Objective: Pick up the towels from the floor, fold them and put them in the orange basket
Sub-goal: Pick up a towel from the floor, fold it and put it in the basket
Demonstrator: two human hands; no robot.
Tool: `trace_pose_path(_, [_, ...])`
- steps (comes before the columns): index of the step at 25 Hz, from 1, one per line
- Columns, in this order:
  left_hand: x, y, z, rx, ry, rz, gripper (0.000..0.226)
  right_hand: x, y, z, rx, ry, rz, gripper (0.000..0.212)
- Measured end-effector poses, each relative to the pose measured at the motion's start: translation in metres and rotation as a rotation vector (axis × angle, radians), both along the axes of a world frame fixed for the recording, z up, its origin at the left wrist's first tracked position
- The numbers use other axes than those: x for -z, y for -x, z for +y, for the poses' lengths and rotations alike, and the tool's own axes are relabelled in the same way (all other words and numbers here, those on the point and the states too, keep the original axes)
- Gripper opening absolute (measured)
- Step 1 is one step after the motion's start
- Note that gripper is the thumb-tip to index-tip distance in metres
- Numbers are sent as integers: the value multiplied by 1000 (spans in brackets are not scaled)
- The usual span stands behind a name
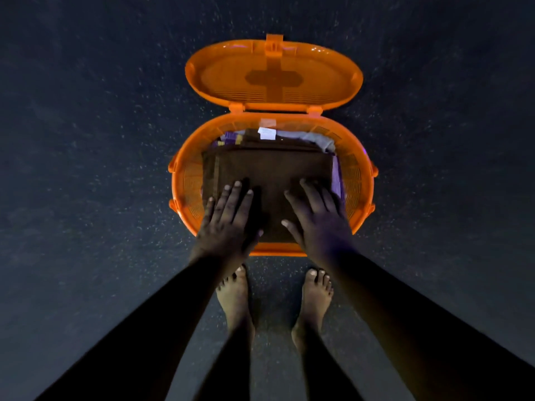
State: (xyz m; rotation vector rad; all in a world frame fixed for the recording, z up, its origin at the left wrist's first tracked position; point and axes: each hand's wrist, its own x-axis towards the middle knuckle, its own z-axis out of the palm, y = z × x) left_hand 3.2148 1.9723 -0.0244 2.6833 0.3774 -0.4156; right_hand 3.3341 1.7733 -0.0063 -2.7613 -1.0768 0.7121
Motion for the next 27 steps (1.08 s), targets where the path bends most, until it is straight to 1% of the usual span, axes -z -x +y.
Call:
trace_pose_path(2, [14,-22,2,39,-83,-1,88,15,-20,24,-22,58,10,74])
trace_pose_path(4, [35,-39,12,103,-161,-6,94,40,-30,31,-49,85,14,82])
trace_pose_path(10, [117,-26,4,164,-225,-124,97,126,-17,9,-106,44,-151,82])
trace_pose_path(12, [134,-29,7,183,-252,-100,101,140,-18,12,-106,41,-141,81])
trace_pose_path(15, [125,-22,6,187,-256,-56,107,127,-14,10,-116,44,-123,87])
trace_pose_path(18, [111,-25,8,171,-260,-64,111,112,-18,3,-143,86,-148,112])
trace_pose_path(20, [110,-30,9,158,-273,-98,111,114,-23,1,-146,117,-185,126])
trace_pose_path(22, [120,-33,10,160,-277,-114,111,126,-24,2,-142,120,-185,129])
trace_pose_path(24, [137,-27,7,168,-273,-122,110,141,-28,-1,-182,115,-140,127])
trace_pose_path(26, [144,-24,6,166,-264,-64,109,148,-30,1,-181,103,-122,125])
trace_pose_path(27, [141,-27,7,165,-247,-23,109,144,-24,4,-174,130,-96,126])
